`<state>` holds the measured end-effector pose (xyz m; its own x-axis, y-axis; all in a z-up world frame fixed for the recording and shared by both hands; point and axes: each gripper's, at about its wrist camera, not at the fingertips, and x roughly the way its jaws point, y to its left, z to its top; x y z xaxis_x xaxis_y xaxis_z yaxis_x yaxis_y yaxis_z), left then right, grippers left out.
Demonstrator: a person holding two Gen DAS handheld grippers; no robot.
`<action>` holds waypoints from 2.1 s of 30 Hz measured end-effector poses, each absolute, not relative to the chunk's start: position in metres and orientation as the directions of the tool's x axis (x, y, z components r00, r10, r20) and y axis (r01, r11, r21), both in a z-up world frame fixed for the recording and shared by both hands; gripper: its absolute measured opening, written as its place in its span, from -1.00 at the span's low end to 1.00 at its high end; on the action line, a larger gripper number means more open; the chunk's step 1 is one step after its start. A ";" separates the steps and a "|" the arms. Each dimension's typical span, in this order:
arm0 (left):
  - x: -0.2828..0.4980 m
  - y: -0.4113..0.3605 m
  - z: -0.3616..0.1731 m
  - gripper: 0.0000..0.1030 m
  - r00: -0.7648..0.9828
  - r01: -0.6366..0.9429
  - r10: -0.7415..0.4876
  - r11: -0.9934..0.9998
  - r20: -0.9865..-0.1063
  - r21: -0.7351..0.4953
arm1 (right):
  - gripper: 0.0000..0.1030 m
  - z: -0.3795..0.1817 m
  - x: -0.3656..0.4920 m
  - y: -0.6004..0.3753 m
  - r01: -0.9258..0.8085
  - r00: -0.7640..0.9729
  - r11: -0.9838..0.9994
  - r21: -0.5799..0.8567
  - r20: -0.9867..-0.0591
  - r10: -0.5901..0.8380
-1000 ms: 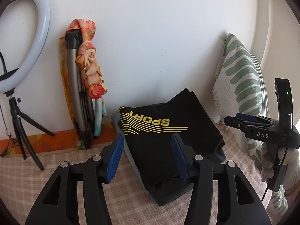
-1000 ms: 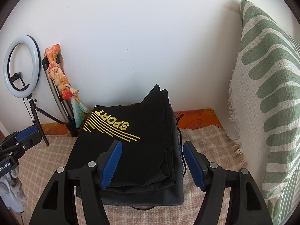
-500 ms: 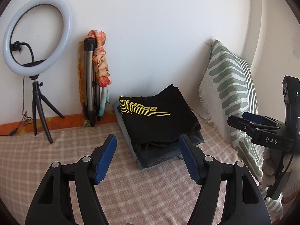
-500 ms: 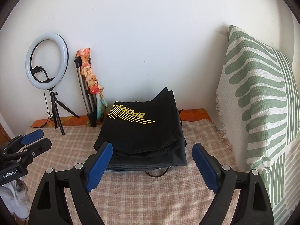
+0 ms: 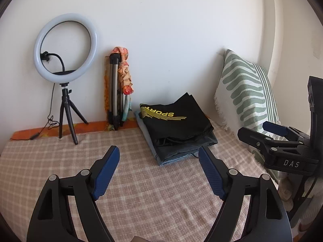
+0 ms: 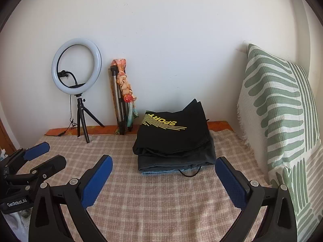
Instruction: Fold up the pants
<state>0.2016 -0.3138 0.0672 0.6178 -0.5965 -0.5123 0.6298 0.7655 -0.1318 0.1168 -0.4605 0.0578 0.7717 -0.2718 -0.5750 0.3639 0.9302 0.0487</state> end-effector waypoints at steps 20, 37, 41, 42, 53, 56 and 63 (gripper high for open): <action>0.193 -0.310 0.031 0.57 0.650 0.602 -0.502 0.798 -0.571 -0.017 | 1.00 -0.001 0.101 -0.456 0.443 0.755 0.894 0.067 -0.566 -0.332; 0.197 -0.317 0.018 0.59 0.634 0.603 -0.491 0.798 -0.598 -0.016 | 1.00 -0.011 0.101 -0.465 0.506 0.729 0.861 0.044 -0.555 -0.400; 0.197 -0.318 0.017 0.60 0.637 0.604 -0.487 0.797 -0.597 -0.005 | 1.00 -0.014 0.102 -0.466 0.509 0.723 0.860 0.040 -0.562 -0.402; 0.197 -0.319 0.016 0.61 0.636 0.605 -0.487 0.796 -0.599 -0.005 | 1.00 -0.015 0.102 -0.466 0.509 0.723 0.860 0.045 -0.564 -0.399; 0.197 -0.319 0.016 0.63 0.636 0.606 -0.488 0.795 -0.598 -0.005 | 1.00 -0.019 0.105 -0.465 0.512 0.717 0.858 0.045 -0.573 -0.398; 0.197 -0.318 0.016 0.63 0.635 0.606 -0.488 0.796 -0.598 -0.006 | 1.00 -0.019 0.106 -0.466 0.512 0.717 0.858 0.045 -0.573 -0.397; 0.196 -0.320 0.016 0.64 0.635 0.610 -0.491 0.792 -0.597 -0.002 | 1.00 -0.019 0.104 -0.466 0.516 0.718 0.855 0.055 -0.572 -0.396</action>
<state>0.1958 -0.3198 0.0156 0.6349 -0.4907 -0.5967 0.6104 0.7921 -0.0020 0.1044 -0.4664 -0.0186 0.7181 -0.3961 -0.5722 0.5157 0.8550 0.0553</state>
